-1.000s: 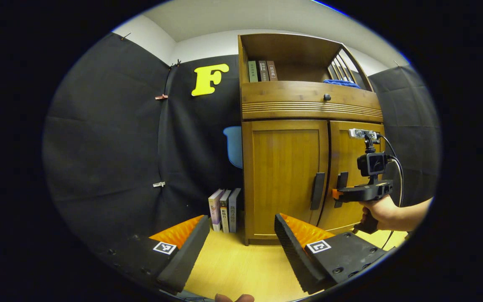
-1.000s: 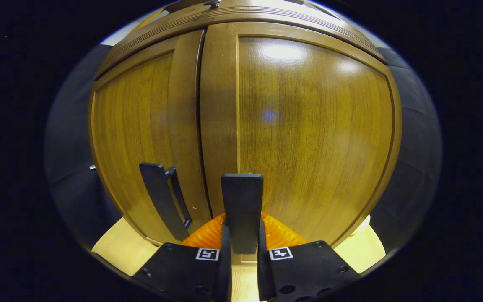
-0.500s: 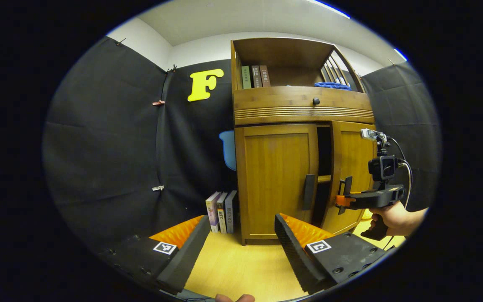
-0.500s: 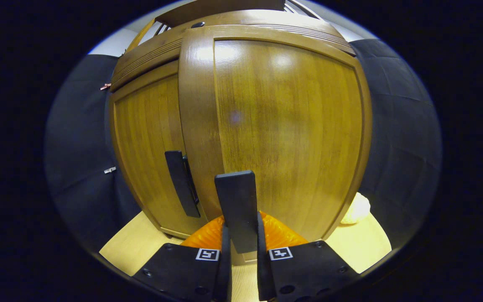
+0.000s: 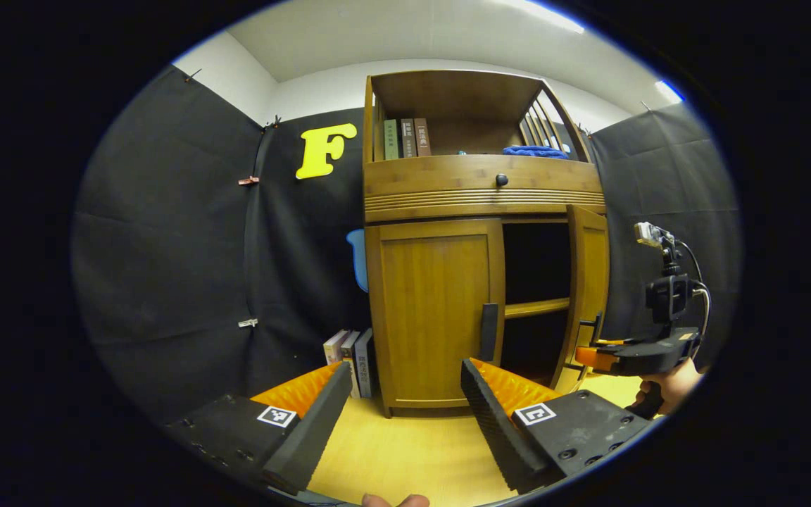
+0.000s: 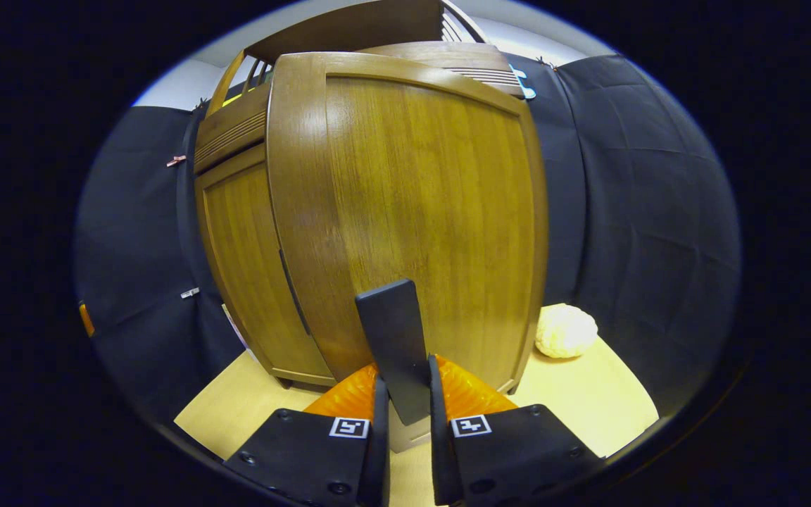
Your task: Open the right door of the double-door shoe cabinet with the right hand, and open the left door with the left hand.
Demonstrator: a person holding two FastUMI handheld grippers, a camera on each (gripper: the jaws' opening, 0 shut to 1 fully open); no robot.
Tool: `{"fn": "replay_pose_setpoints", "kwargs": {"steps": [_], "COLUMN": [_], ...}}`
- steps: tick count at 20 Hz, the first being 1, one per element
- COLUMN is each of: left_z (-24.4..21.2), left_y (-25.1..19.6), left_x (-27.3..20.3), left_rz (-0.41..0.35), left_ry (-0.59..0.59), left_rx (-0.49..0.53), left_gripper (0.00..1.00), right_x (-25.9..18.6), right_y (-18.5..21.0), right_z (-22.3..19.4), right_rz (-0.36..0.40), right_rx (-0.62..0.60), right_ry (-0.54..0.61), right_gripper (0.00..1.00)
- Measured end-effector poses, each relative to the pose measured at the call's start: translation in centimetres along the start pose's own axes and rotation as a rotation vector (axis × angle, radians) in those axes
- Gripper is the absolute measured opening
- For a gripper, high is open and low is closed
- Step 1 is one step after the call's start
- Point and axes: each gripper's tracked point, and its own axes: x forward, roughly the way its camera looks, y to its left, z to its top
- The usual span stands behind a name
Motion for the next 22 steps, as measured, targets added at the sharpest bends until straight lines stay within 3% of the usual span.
{"fn": "replay_pose_setpoints", "kwargs": {"steps": [11, 19, 20, 21, 22], "left_z": [0.4, 1.0, 1.0, 1.1, 1.1], "left_y": [-7.7, -12.6, -13.1, -13.6, -14.1], "left_x": [2.1, 5.3, 5.5, 5.7, 5.9], "left_rz": [-0.08, -0.099, -0.099, -0.101, -0.102], "left_ry": [0.014, 0.029, 0.03, 0.031, 0.032], "left_rx": [-0.032, -0.049, -0.046, -0.043, -0.038], "left_gripper": [0.97, 0.96, 0.96, 0.97, 0.96], "right_x": [-0.3, -0.2, -0.4, -0.5, -0.6], "right_y": [-0.3, -2.6, -3.0, -3.4, -3.8], "right_z": [0.9, 1.8, 1.9, 2.0, 2.1], "right_rz": [-0.041, -0.032, -0.035, -0.037, -0.04], "right_rx": [0.018, -0.107, -0.113, -0.11, -0.103], "right_ry": [-0.012, -0.031, -0.033, -0.039, -0.041], "right_gripper": [0.27, 0.26, 0.22, 0.26, 0.25]}}
